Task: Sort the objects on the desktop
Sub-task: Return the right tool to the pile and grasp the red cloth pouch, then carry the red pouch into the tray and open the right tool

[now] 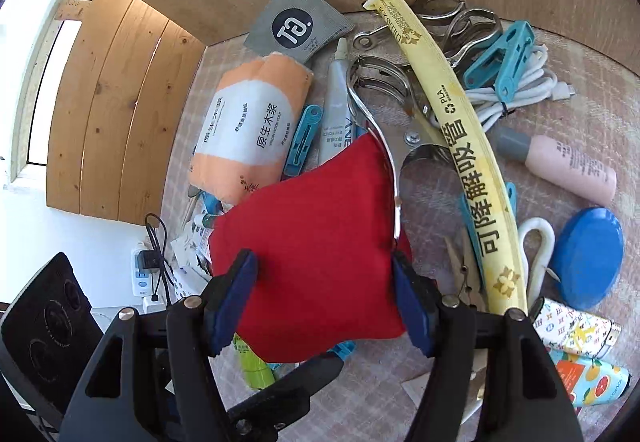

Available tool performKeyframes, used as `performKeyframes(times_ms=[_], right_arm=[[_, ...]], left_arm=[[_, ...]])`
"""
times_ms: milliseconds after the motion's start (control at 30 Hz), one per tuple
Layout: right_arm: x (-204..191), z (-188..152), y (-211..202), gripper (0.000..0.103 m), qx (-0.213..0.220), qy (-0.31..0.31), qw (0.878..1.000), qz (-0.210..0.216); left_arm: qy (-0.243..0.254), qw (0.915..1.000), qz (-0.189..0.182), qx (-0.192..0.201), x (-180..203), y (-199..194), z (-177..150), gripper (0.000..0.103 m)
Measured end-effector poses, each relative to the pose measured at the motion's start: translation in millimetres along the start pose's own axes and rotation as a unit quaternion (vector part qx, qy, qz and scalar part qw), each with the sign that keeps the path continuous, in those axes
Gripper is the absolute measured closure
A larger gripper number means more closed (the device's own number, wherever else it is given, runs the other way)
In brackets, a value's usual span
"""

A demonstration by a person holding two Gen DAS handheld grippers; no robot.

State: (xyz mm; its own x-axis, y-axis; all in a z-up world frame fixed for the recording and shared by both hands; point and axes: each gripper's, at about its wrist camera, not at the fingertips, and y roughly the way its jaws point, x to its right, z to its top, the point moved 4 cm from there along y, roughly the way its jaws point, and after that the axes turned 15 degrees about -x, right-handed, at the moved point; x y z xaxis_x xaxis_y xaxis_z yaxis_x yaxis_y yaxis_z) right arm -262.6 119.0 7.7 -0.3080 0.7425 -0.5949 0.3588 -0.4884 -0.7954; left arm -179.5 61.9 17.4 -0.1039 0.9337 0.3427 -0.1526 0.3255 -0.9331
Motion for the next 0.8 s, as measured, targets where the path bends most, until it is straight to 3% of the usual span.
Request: performKeyframes(times_ms=[433, 633, 800], right_arm=[[-11, -106, -38, 0.043, 0.028, -0.028, 0.999, -0.002], [2, -160, -77, 0.043, 0.073, -0.025, 0.997, -0.016], [41, -218, -118, 0.043, 0.121, 0.013, 0.992, -0.023]], left_arm=[[0.013, 0.9991, -0.034, 0.022, 40, -42, -74, 0.042], [0.056, 0.9974, -0.038, 0.024, 92, -56, -100, 0.042], [0.112, 0.9922, -0.053, 0.017, 156, -49, -120, 0.042]])
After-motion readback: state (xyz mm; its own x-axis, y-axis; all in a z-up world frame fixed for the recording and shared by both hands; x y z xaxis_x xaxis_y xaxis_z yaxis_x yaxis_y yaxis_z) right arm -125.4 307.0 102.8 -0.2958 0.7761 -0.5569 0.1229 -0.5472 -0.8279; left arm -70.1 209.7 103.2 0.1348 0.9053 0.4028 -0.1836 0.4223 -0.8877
